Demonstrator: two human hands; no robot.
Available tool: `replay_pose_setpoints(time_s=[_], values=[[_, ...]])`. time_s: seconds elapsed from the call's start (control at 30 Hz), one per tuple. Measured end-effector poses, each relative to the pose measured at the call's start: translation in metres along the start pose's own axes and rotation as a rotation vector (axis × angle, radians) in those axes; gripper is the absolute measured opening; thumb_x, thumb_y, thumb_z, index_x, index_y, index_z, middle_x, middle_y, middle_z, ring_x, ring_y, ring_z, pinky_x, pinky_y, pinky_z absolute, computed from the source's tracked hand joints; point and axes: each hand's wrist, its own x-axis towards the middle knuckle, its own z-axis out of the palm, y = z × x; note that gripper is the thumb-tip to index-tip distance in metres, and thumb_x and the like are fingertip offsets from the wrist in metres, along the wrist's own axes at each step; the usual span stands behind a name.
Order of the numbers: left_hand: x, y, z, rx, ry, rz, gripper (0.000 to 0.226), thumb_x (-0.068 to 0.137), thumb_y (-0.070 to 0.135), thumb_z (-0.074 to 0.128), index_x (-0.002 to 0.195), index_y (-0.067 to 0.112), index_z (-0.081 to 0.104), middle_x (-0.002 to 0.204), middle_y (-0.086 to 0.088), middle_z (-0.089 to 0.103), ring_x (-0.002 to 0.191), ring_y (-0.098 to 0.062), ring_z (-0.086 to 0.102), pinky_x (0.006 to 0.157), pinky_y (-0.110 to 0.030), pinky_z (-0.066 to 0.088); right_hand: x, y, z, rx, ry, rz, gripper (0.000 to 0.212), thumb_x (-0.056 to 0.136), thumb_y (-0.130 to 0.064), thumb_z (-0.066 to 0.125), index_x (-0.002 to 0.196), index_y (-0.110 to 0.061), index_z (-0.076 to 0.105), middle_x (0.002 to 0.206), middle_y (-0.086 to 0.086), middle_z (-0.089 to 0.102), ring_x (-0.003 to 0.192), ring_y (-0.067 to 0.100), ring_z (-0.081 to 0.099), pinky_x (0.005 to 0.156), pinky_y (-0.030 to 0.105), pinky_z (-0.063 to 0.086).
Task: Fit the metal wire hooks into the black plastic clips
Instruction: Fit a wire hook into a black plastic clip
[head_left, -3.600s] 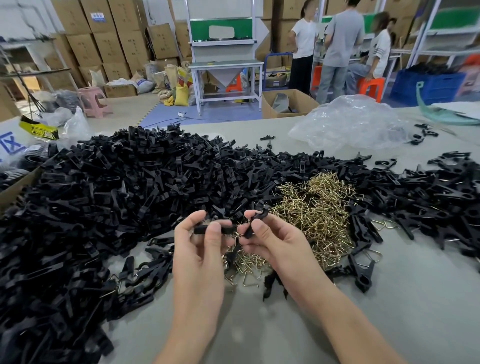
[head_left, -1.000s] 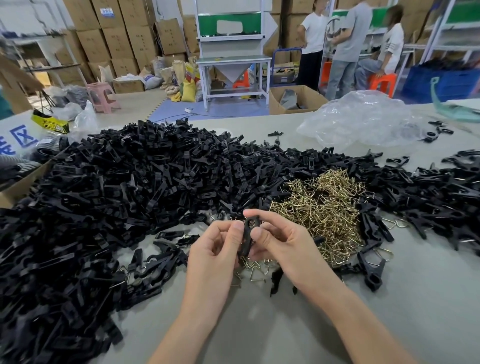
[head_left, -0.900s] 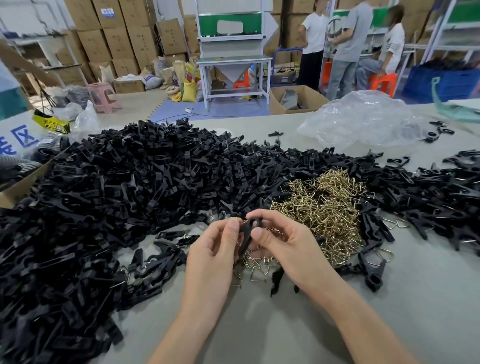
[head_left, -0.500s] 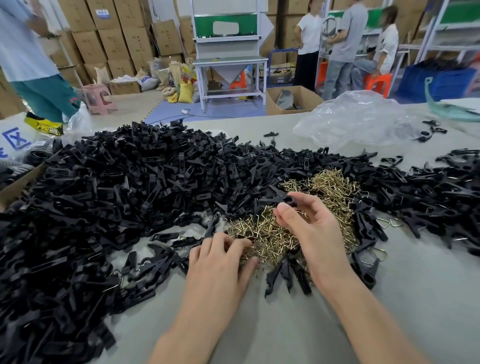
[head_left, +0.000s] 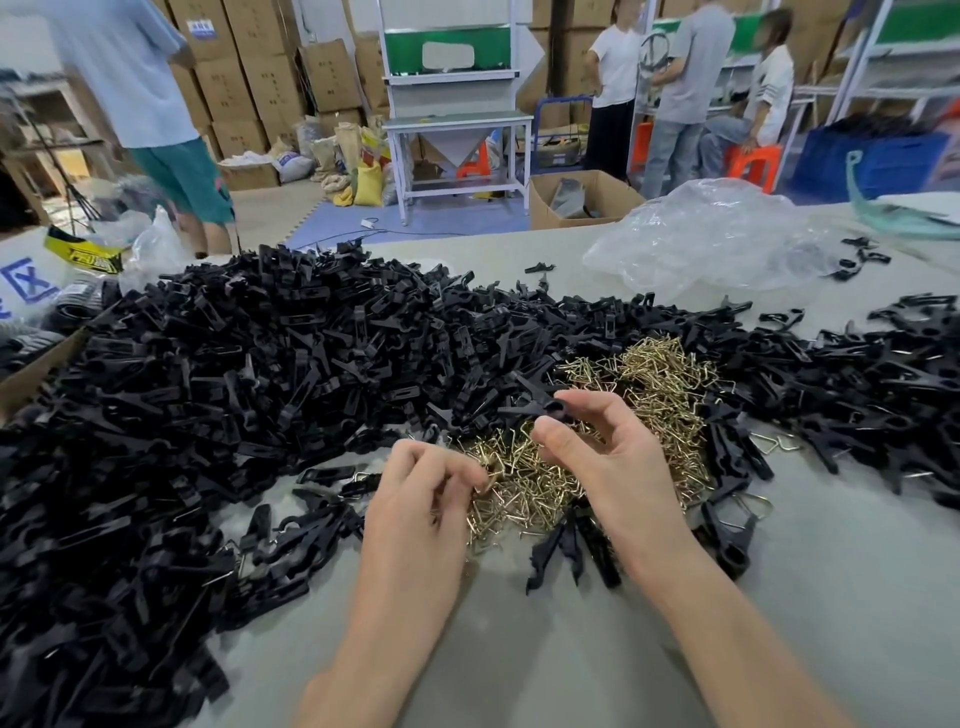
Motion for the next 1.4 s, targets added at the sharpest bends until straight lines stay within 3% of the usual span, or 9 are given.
replay_pose_setpoints(time_s=[0.1, 0.23, 0.4, 0.53, 0.77, 0.97, 1.07, 1.23, 1.4], values=[[-0.002, -0.002, 0.002, 0.062, -0.051, -0.018, 0.035, 0.094, 0.005, 0.063, 0.083, 0.038, 0.059, 0.094, 0.019, 0.055, 0.092, 0.0, 0.057, 0.075, -0.005, 0.038, 0.0, 0.0, 0.002, 0.006, 0.003, 0.004, 0.026, 0.085, -0.019, 0.081, 0.106, -0.03, 0.07, 0.111, -0.003, 0.072, 0.09, 0.013, 0.073, 0.077, 0.014, 0.054], [-0.002, -0.003, 0.003, 0.131, -0.109, 0.006, 0.029, 0.094, 0.011, 0.059, 0.089, 0.039, 0.052, 0.096, 0.025, 0.052, 0.097, 0.005, 0.055, 0.079, -0.002, 0.037, 0.0, 0.0, 0.002, -0.01, 0.001, 0.009, 0.027, 0.085, -0.021, 0.081, 0.108, -0.03, 0.069, 0.111, -0.003, 0.072, 0.085, 0.012, 0.074, 0.077, 0.014, 0.054], [-0.001, 0.0, 0.003, 0.095, -0.092, 0.02, 0.014, 0.096, 0.022, 0.058, 0.099, 0.034, 0.063, 0.103, 0.025, 0.055, 0.1, 0.008, 0.056, 0.081, -0.003, 0.038, -0.001, 0.0, 0.002, -0.021, -0.019, 0.003, 0.026, 0.085, -0.022, 0.081, 0.105, -0.034, 0.07, 0.108, -0.008, 0.072, 0.086, 0.013, 0.074, 0.078, 0.015, 0.054], [0.003, 0.006, -0.002, -0.171, 0.003, -0.222, 0.015, 0.096, 0.021, 0.065, 0.095, 0.034, 0.071, 0.091, 0.021, 0.071, 0.086, 0.002, 0.065, 0.071, -0.006, 0.044, -0.003, -0.001, 0.004, -0.107, -0.084, -0.025, 0.028, 0.086, -0.026, 0.081, 0.102, -0.044, 0.068, 0.109, -0.014, 0.07, 0.093, 0.01, 0.073, 0.084, 0.021, 0.056], [0.013, 0.002, -0.015, -0.463, 0.125, -0.467, 0.015, 0.097, 0.025, 0.063, 0.1, 0.029, 0.077, 0.07, 0.018, 0.069, 0.064, 0.006, 0.059, 0.062, -0.007, 0.046, -0.01, -0.002, 0.009, -0.25, -0.229, -0.02, 0.028, 0.087, -0.029, 0.079, 0.105, -0.047, 0.067, 0.1, -0.015, 0.074, 0.092, 0.003, 0.07, 0.079, 0.014, 0.051], [0.013, 0.002, -0.015, -0.415, 0.097, -0.442, 0.014, 0.096, 0.024, 0.065, 0.099, 0.028, 0.078, 0.084, 0.019, 0.075, 0.073, 0.008, 0.063, 0.068, -0.004, 0.044, -0.016, -0.003, 0.014, -0.273, -0.328, -0.016, 0.027, 0.087, -0.025, 0.079, 0.102, -0.045, 0.067, 0.084, -0.009, 0.075, 0.074, 0.002, 0.069, 0.067, 0.012, 0.049], [0.013, 0.003, -0.016, -0.435, 0.044, -0.436, 0.014, 0.096, 0.024, 0.064, 0.098, 0.025, 0.078, 0.067, 0.022, 0.068, 0.064, 0.009, 0.059, 0.062, -0.002, 0.04, -0.016, -0.003, 0.014, -0.296, -0.335, -0.02, 0.026, 0.087, -0.028, 0.079, 0.103, -0.046, 0.067, 0.086, -0.009, 0.076, 0.076, 0.004, 0.071, 0.066, 0.012, 0.049], [0.013, 0.002, -0.017, -0.468, -0.021, -0.432, 0.019, 0.096, 0.025, 0.065, 0.091, 0.034, 0.08, 0.064, 0.014, 0.063, 0.06, 0.001, 0.054, 0.06, -0.009, 0.044, -0.013, -0.001, 0.011, -0.318, -0.296, -0.041, 0.026, 0.083, -0.034, 0.081, 0.103, -0.045, 0.069, 0.09, -0.012, 0.074, 0.083, 0.003, 0.07, 0.072, 0.014, 0.051], [0.013, 0.0, -0.019, -0.453, -0.006, -0.412, 0.015, 0.094, 0.026, 0.068, 0.096, 0.037, 0.078, 0.082, 0.016, 0.075, 0.07, 0.005, 0.063, 0.067, -0.007, 0.046, -0.013, 0.0, 0.01, -0.313, -0.296, -0.039, 0.025, 0.083, -0.034, 0.082, 0.102, -0.045, 0.07, 0.094, -0.01, 0.075, 0.086, 0.003, 0.07, 0.076, 0.016, 0.053]])
